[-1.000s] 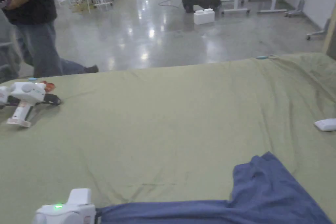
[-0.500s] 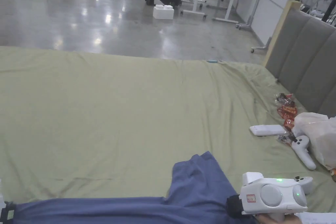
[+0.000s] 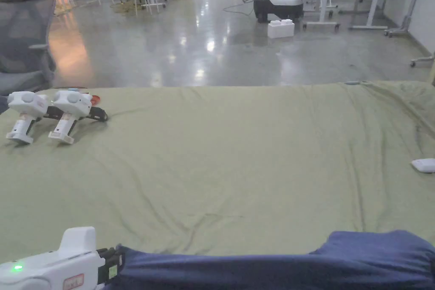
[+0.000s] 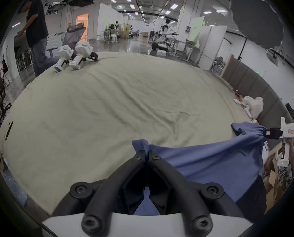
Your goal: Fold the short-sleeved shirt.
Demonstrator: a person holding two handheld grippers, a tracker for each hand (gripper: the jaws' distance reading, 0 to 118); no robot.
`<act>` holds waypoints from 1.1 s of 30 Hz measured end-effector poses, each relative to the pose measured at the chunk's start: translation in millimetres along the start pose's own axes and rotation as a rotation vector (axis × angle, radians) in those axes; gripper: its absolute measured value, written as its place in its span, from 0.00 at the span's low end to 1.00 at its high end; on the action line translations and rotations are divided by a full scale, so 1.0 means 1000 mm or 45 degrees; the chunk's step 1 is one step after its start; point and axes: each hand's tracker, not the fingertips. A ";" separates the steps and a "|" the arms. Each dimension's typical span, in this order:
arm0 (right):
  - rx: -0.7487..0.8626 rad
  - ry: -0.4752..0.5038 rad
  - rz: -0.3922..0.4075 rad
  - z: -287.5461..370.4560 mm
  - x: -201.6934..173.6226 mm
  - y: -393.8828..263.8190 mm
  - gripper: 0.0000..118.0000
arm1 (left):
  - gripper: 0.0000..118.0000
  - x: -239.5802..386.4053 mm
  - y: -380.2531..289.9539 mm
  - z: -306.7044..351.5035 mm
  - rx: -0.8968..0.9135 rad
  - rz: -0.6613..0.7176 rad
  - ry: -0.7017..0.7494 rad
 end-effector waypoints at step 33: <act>0.808 0.049 0.088 0.173 -0.080 -0.085 0.63 | 0.75 0.119 -0.052 0.229 0.973 -0.317 0.250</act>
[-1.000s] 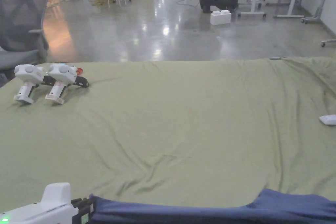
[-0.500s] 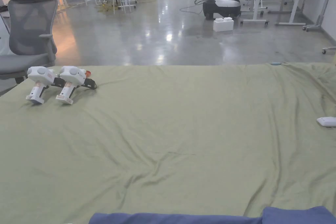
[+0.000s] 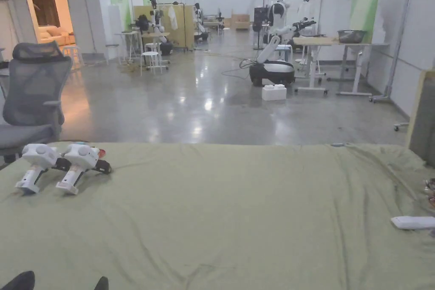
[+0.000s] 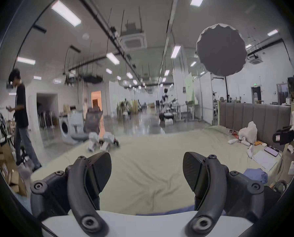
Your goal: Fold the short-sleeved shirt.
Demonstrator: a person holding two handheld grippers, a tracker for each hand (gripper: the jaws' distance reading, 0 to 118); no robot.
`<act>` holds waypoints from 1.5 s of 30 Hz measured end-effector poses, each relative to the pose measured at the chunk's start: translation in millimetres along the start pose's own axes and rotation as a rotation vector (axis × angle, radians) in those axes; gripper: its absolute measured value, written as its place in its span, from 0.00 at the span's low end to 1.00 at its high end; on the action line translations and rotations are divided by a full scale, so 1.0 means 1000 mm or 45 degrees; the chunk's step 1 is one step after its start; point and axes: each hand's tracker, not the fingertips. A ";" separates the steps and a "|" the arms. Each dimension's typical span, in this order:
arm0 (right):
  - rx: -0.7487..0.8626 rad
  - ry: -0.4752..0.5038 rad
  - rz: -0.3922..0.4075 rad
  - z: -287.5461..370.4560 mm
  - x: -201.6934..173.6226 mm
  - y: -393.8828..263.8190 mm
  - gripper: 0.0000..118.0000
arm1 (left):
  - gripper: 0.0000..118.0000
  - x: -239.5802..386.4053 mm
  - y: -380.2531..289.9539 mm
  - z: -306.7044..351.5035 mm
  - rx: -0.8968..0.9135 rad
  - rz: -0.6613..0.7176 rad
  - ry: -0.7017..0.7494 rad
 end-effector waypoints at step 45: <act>-0.273 0.074 -0.040 -0.002 -0.020 -0.039 0.00 | 0.78 -0.162 -0.274 -0.122 -0.913 1.341 -0.347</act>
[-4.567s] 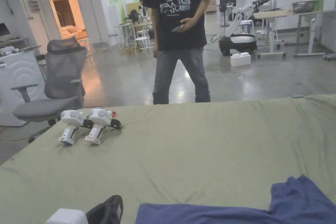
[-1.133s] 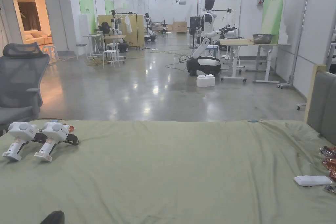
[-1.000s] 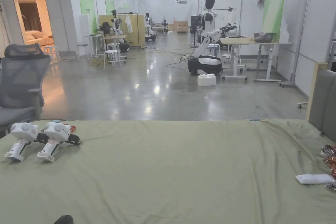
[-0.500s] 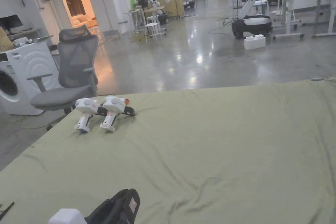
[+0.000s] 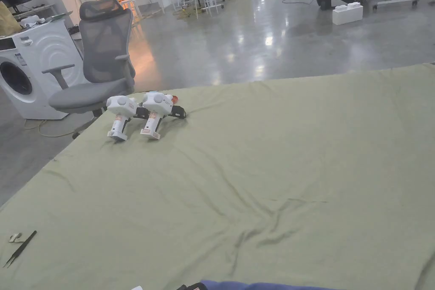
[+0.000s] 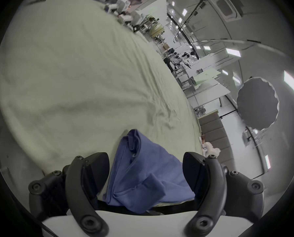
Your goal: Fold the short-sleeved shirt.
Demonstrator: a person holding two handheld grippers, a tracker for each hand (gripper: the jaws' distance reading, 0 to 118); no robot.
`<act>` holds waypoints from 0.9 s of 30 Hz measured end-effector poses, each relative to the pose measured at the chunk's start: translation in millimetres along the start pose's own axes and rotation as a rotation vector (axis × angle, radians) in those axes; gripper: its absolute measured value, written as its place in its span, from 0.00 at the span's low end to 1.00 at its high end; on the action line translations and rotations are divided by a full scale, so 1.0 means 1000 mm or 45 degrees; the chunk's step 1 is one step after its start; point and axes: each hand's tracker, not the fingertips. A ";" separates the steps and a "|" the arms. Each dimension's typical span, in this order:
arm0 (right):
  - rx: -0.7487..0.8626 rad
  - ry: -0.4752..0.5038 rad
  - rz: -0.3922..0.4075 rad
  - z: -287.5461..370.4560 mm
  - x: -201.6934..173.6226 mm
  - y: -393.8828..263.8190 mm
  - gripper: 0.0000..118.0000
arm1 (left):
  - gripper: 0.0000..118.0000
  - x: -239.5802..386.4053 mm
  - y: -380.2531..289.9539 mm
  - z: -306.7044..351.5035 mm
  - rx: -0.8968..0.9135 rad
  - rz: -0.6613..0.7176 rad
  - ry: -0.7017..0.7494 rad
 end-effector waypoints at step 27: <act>-0.047 0.054 -0.076 0.003 0.004 -0.011 0.00 | 0.03 0.151 0.019 0.038 0.152 -0.269 0.061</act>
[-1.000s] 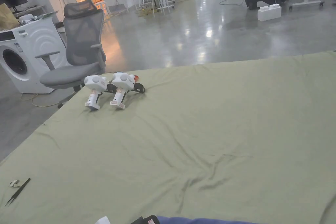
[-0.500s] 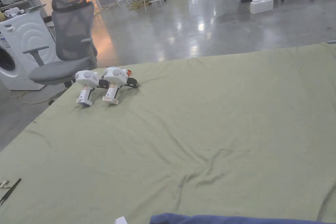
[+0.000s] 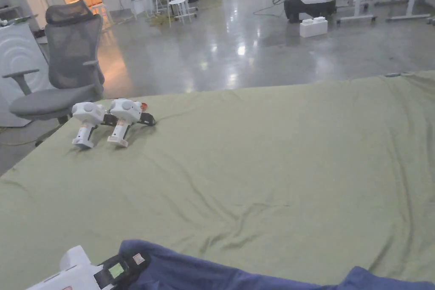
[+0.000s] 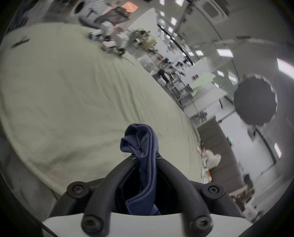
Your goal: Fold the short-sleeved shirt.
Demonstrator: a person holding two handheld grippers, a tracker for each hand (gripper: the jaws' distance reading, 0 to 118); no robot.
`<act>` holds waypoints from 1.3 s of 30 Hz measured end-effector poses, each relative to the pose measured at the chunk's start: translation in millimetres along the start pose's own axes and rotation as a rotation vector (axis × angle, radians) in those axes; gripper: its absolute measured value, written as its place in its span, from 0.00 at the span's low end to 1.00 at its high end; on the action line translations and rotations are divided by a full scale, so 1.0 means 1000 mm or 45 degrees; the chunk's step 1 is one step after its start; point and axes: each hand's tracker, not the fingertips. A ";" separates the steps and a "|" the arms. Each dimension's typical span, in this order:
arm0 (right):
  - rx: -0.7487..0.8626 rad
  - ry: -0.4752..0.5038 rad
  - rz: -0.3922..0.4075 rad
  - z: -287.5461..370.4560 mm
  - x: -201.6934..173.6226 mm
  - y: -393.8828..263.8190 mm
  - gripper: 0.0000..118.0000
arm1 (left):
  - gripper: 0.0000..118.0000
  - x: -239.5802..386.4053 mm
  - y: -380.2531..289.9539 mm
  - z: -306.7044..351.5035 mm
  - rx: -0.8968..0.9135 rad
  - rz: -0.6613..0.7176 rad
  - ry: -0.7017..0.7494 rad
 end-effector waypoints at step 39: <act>-0.067 -0.136 -0.140 0.031 0.037 -0.038 0.00 | 0.03 0.101 -0.194 -0.195 -0.580 -0.417 -0.049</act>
